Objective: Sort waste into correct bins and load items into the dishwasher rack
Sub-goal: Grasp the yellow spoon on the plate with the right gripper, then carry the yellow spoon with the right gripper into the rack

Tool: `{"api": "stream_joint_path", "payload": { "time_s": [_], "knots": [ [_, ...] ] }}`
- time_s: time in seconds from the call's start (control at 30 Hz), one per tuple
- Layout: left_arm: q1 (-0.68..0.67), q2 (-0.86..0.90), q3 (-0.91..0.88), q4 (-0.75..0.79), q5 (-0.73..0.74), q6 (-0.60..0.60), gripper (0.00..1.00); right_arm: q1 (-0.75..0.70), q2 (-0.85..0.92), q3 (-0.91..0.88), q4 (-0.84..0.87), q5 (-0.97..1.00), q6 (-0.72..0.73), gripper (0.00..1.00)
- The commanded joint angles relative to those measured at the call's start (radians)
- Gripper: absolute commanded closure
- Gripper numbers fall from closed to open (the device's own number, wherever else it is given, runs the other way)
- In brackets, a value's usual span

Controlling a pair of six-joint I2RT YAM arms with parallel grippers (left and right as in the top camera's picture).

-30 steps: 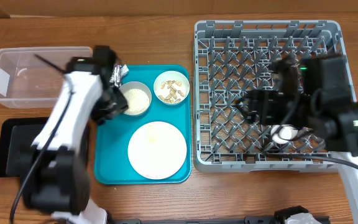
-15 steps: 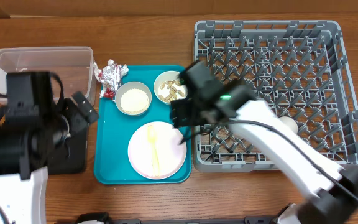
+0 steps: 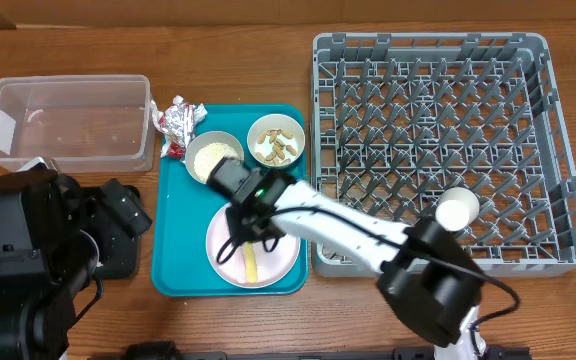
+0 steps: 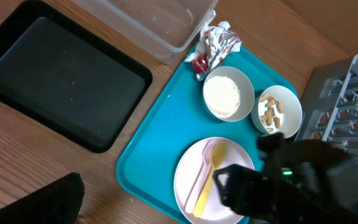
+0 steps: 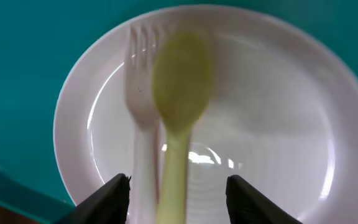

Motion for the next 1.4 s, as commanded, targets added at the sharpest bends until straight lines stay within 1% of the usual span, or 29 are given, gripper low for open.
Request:
{"api": "stream_joint_path", "payload": {
  "time_s": [0.0, 0.07, 0.17, 0.27, 0.37, 0.43, 0.53, 0.57, 0.63, 0.87, 1.03, 1.2, 1.3, 1.37],
  "knots": [
    [0.005, 0.002, 0.006, -0.004, -0.021, 0.016, 0.0, 0.014, 0.051, 0.018, 0.013, 0.04, 0.027, 0.5],
    [0.005, 0.002, 0.006, -0.004, -0.021, 0.016, 0.0, 0.015, 0.071, 0.018, 0.014, 0.04, 0.031, 0.51],
    [0.005, 0.002, 0.006, -0.004, -0.021, 0.016, 0.0, 0.015, 0.091, 0.018, 0.018, 0.043, 0.042, 0.58],
    [0.005, 0.002, 0.006, -0.004, -0.02, 0.016, 0.0, 0.015, 0.1, 0.018, 0.019, 0.043, 0.042, 0.59],
    [0.005, 0.002, 0.006, -0.004, -0.02, 0.016, 0.0, 0.015, 0.106, 0.01, 0.028, 0.044, 0.042, 0.62],
    [0.005, 0.002, 0.006, -0.004, -0.02, 0.016, 0.0, 0.015, 0.106, 0.003, 0.034, 0.05, 0.042, 0.69],
    [0.005, 0.002, 0.006, -0.004, -0.02, 0.016, 0.0, 0.015, 0.106, 0.005, 0.032, 0.056, 0.041, 0.87],
    [0.005, 0.002, 0.006, -0.004, -0.02, 0.016, 0.0, 0.015, 0.106, 0.007, 0.031, 0.06, 0.041, 0.91],
    [0.005, 0.002, 0.006, -0.004, -0.02, 0.016, 0.0, 0.015, 0.102, 0.008, 0.024, 0.072, 0.041, 0.95],
    [0.005, 0.002, 0.006, -0.003, -0.02, 0.016, 0.0, 0.014, 0.055, 0.043, -0.046, 0.149, 0.04, 0.96],
    [0.005, 0.002, 0.006, -0.004, -0.02, 0.016, 0.0, 0.013, -0.022, 0.133, -0.17, 0.242, 0.026, 0.96],
    [0.005, 0.002, 0.006, -0.003, -0.02, 0.016, 0.0, 0.008, -0.13, 0.227, -0.237, 0.311, -0.019, 0.95],
    [0.005, 0.003, 0.006, -0.003, -0.02, 0.016, 0.0, -0.022, -0.188, 0.248, -0.256, 0.352, -0.021, 0.95],
    [0.005, 0.003, 0.006, -0.003, -0.02, 0.016, 0.0, -0.062, -0.222, 0.248, -0.262, 0.357, -0.056, 0.95]
  ]
}}
